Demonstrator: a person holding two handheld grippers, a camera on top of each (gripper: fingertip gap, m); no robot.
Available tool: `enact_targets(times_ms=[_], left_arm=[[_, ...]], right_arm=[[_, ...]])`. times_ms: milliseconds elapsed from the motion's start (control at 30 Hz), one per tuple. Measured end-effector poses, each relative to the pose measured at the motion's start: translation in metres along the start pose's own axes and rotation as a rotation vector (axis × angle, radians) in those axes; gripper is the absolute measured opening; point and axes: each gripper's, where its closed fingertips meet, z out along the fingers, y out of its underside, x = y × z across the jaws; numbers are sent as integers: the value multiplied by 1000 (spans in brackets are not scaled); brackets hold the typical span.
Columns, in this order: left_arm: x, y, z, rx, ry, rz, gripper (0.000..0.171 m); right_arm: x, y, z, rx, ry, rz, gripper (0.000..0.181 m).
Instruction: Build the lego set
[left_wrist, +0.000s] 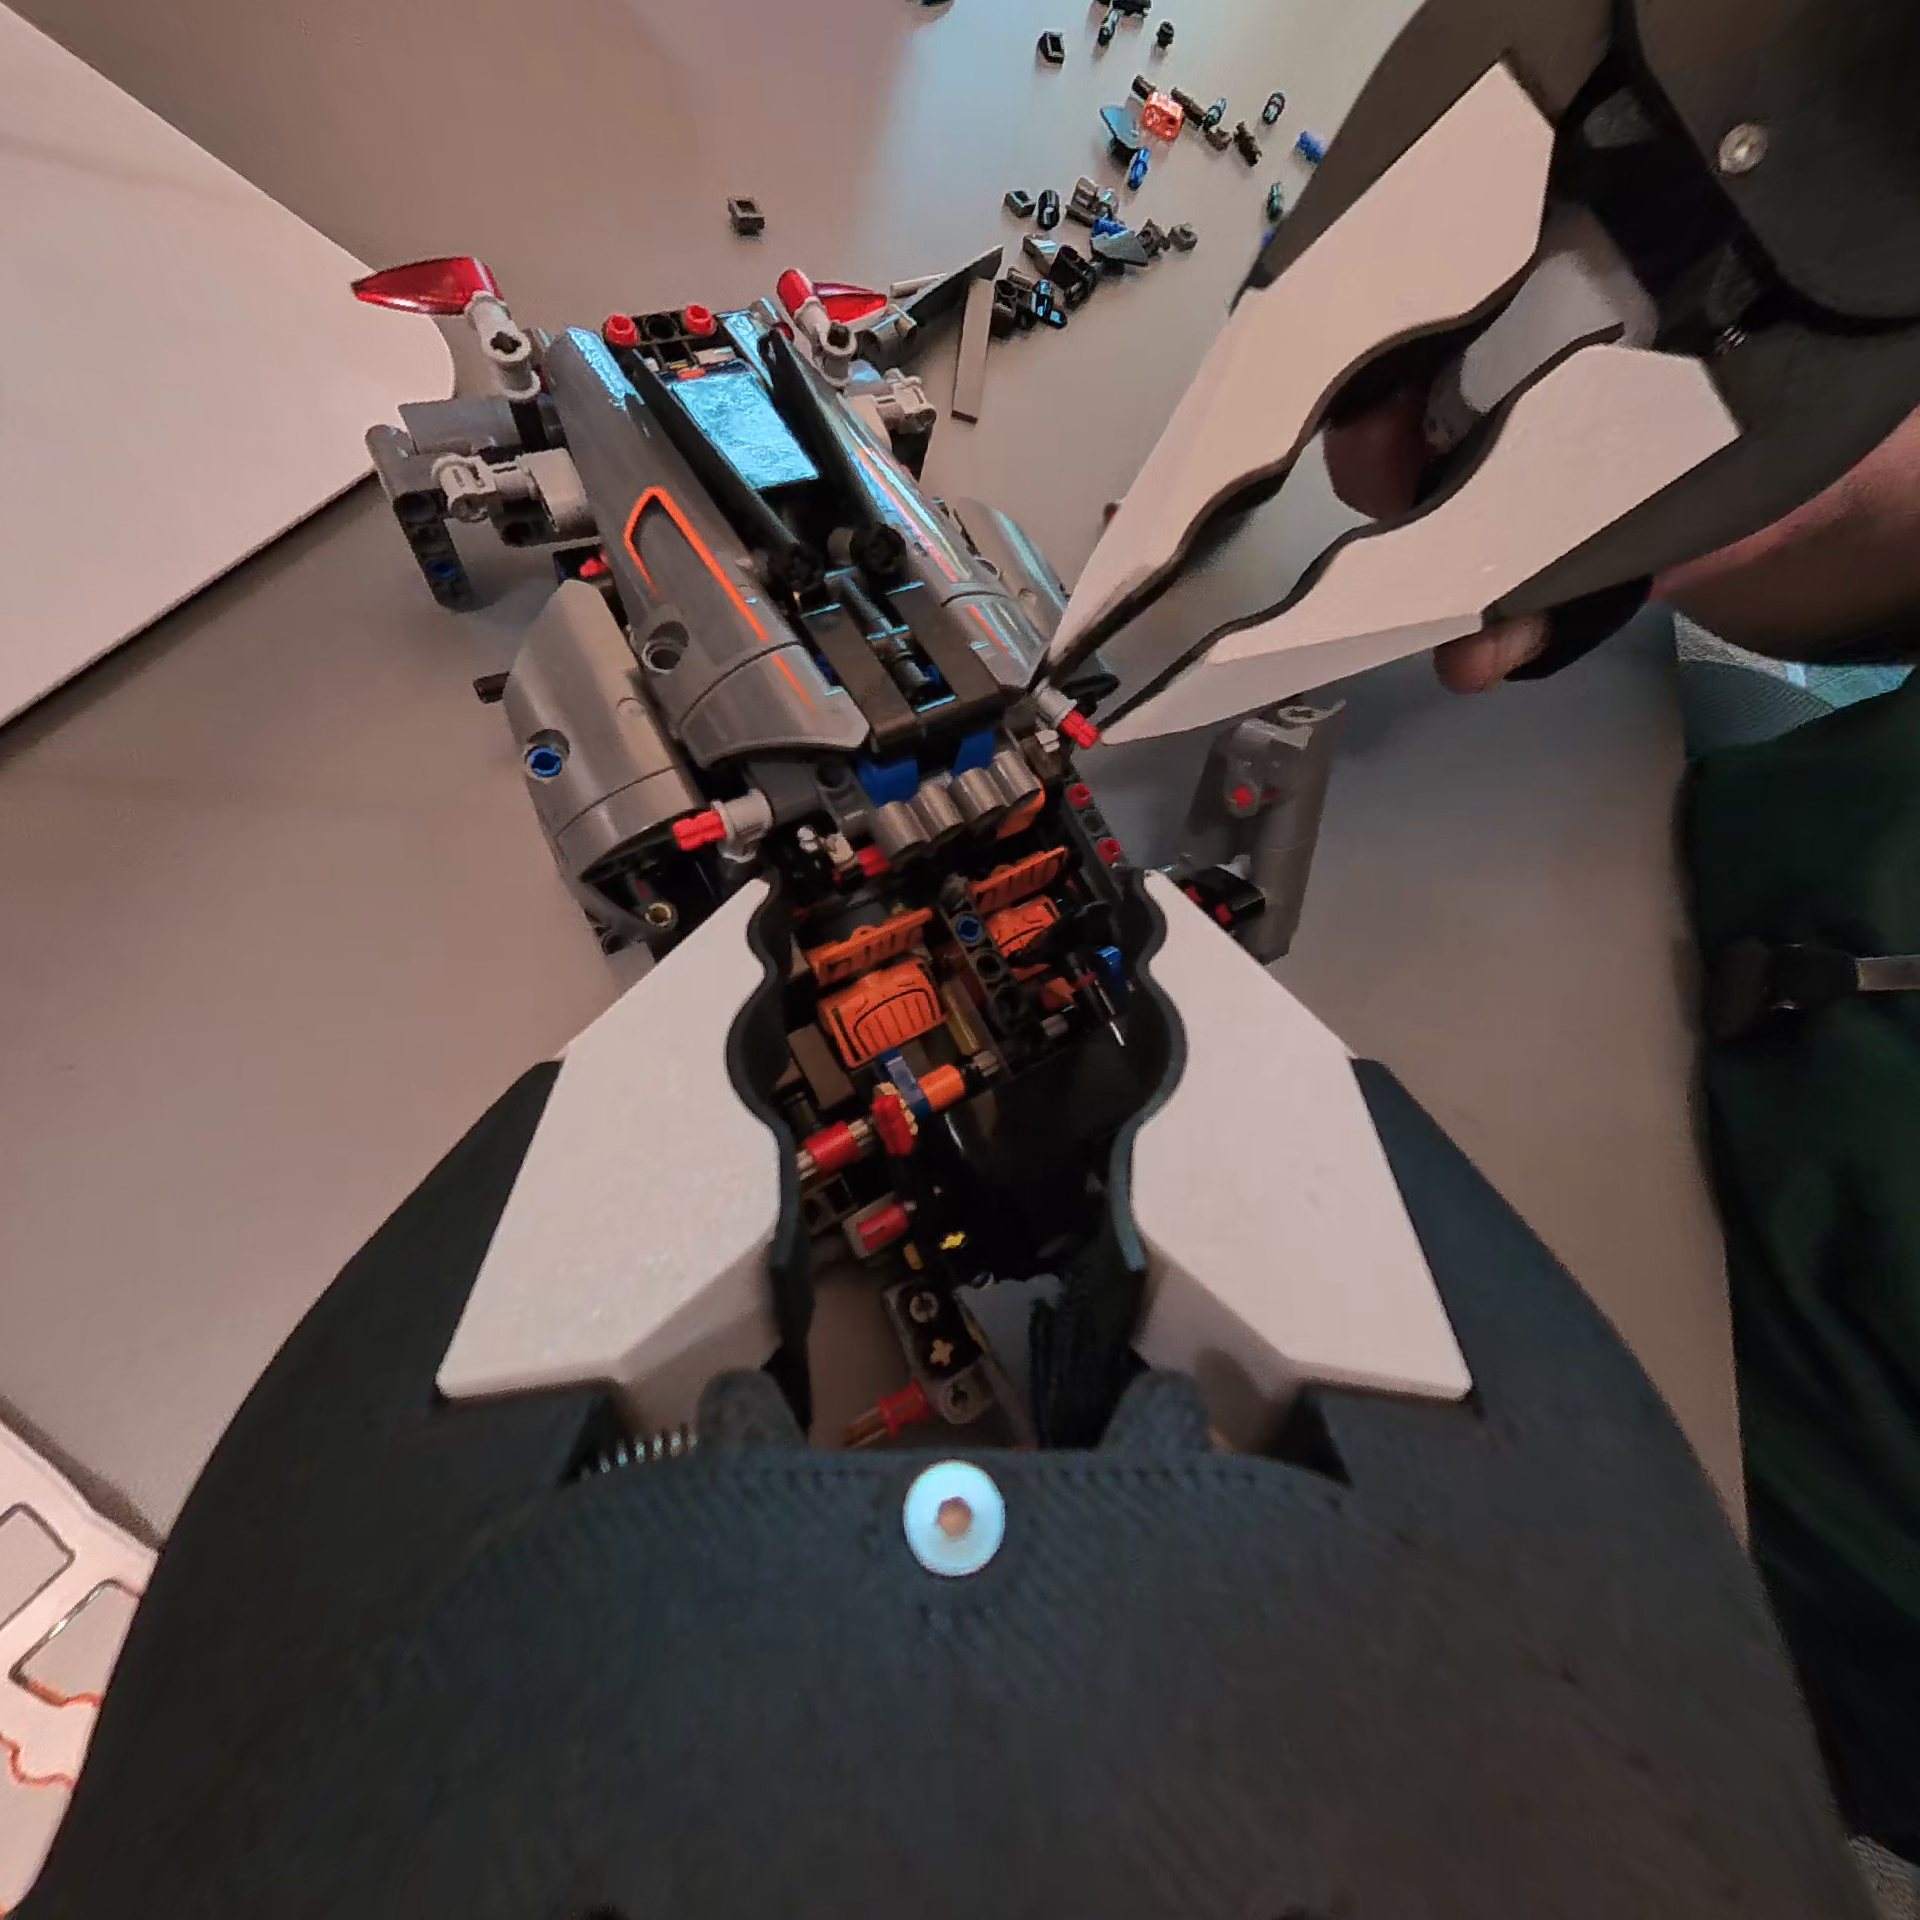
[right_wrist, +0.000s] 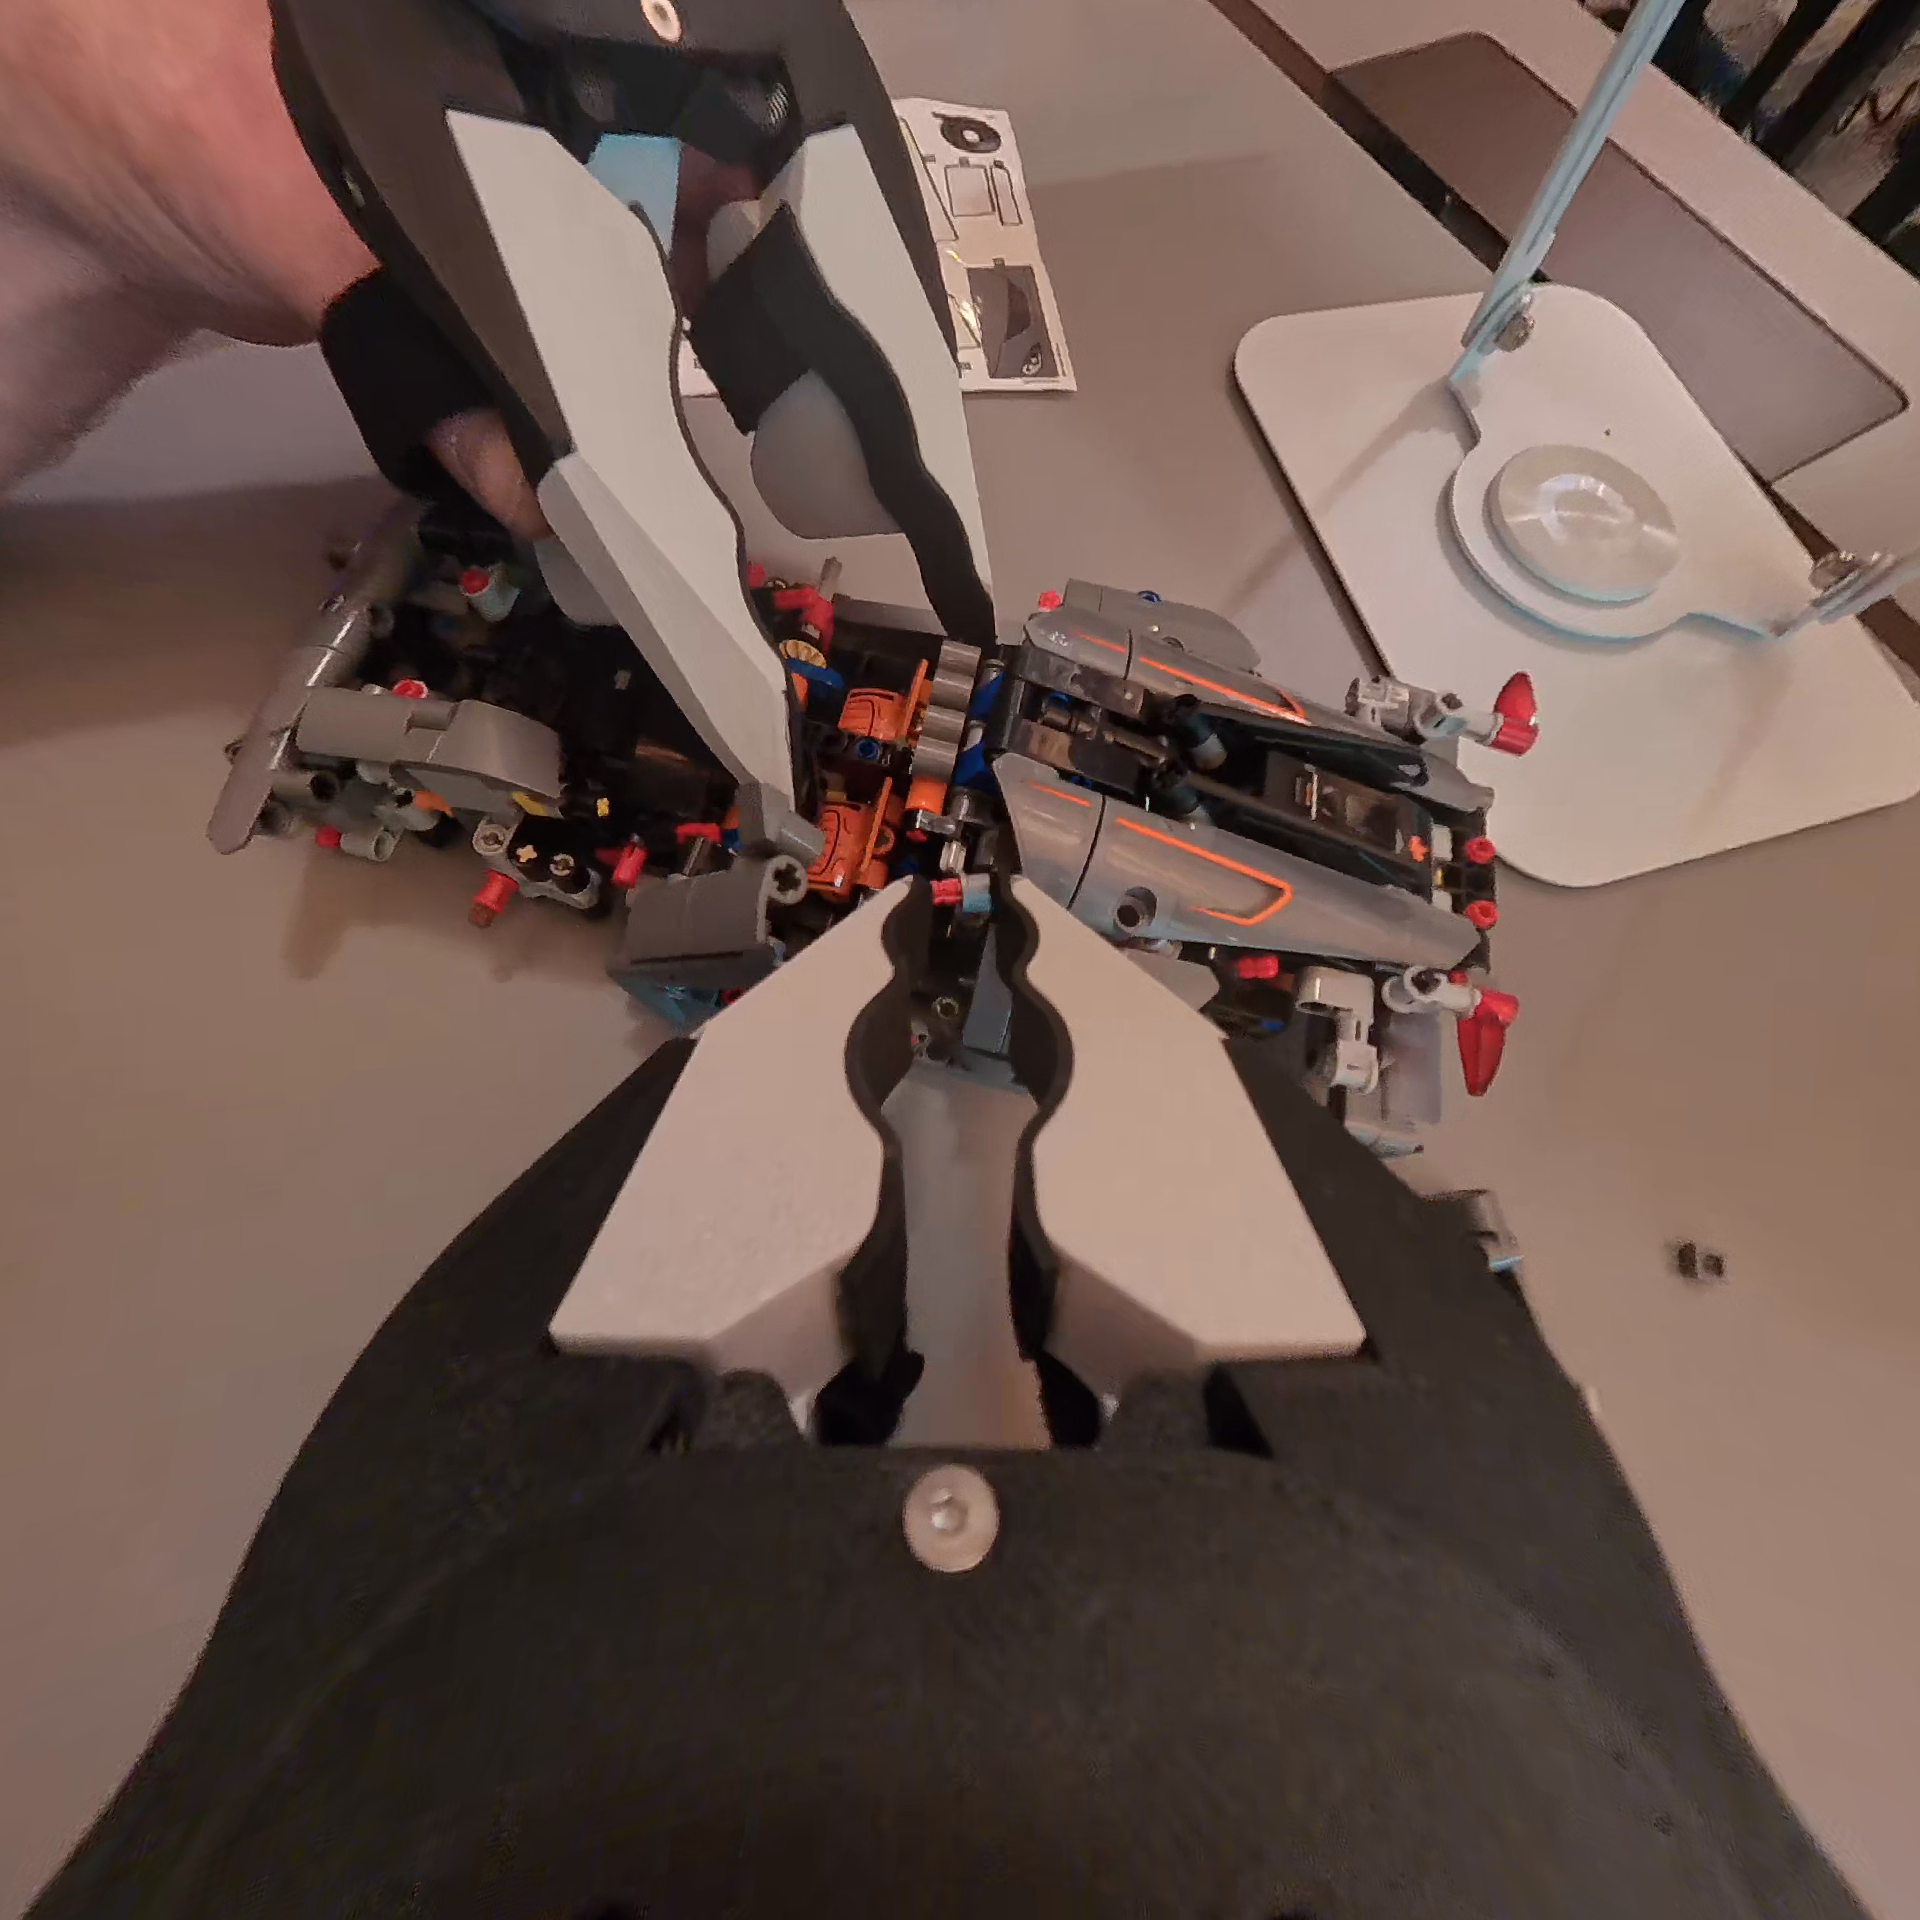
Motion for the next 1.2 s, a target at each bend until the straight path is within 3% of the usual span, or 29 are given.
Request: enact_targets(times_ms=[233, 467, 533, 600, 767, 1200], left_arm=[[-1, -2, -2, 17, -10, 17, 60], [-12, -11, -12, 56, -143, 60, 59], [-16, -11, -13, 59, -176, 61, 61], [-17, -10, -11, 53, -194, 77, 63], [-19, -12, -5, 54, -228, 106, 56], [-21, -12, -2, 29, -302, 167, 50]], right_arm=[[1, 4, -1, -15, 31, 35, 10], [9, 9, -5, -34, 43, 3, 16], [12, 4, -9, -12, 34, -15, 18], [14, -5, -14, 18, 10, -43, 31], [24, -16, -8, 36, 2, -133, 34], [22, -8, 6, 78, -65, -105, 26]])
